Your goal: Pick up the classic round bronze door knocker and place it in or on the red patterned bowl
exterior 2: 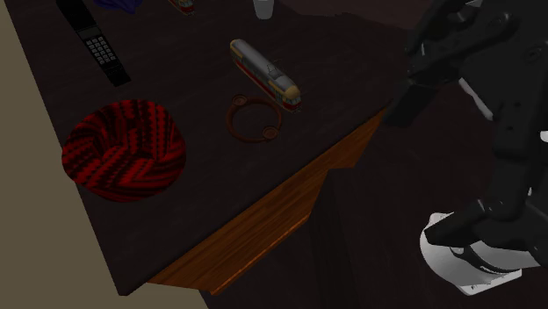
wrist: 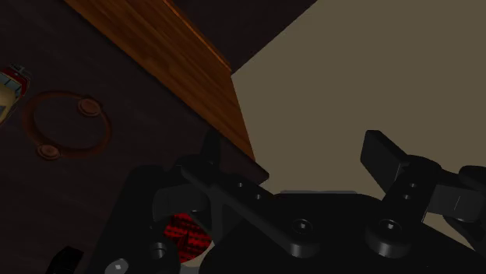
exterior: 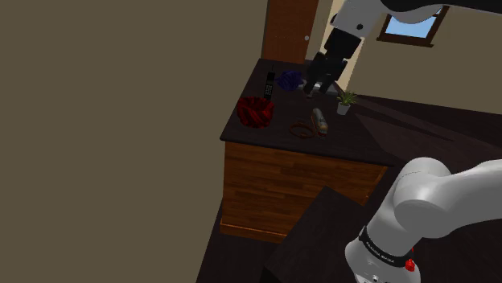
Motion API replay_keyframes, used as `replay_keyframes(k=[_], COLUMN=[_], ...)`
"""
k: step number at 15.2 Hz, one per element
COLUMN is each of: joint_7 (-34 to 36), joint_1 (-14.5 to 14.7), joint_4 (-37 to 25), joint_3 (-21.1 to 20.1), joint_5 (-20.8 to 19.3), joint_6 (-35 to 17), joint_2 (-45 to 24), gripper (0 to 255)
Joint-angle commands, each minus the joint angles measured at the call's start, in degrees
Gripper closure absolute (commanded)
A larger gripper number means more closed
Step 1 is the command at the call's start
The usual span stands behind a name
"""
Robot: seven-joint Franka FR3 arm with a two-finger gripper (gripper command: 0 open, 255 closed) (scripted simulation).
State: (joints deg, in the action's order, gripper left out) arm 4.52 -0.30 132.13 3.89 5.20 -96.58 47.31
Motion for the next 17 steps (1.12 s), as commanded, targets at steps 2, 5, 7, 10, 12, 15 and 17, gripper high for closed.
replay_keyframes(k=[2, 5, 7, 10, 12, 15, 17], joint_7=[-0.8, -3.2, -4.7, -7.0, -8.5, -10.7, -12.2], joint_1=[-0.2, -1.0, -1.5, -2.2, -2.7, -3.3, -3.7], joint_4=[0.7, 2.5, 3.4, 4.3, 4.6, 4.6, 4.3], joint_3=[0.6, 2.5, 3.8, 5.7, 7.0, 9.0, 10.3], joint_5=[-0.6, -2.2, -3.2, -4.6, -5.5, -6.6, -7.1], joint_6=[-1.2, -4.7, -7.1, -10.8, -13.2, -16.8, -19.2], joint_2=[-0.9, -3.9, -6.2, -10.0, -12.9, -17.5, -20.9], gripper=[0, 0, 0, 0, 0, 0, 0])
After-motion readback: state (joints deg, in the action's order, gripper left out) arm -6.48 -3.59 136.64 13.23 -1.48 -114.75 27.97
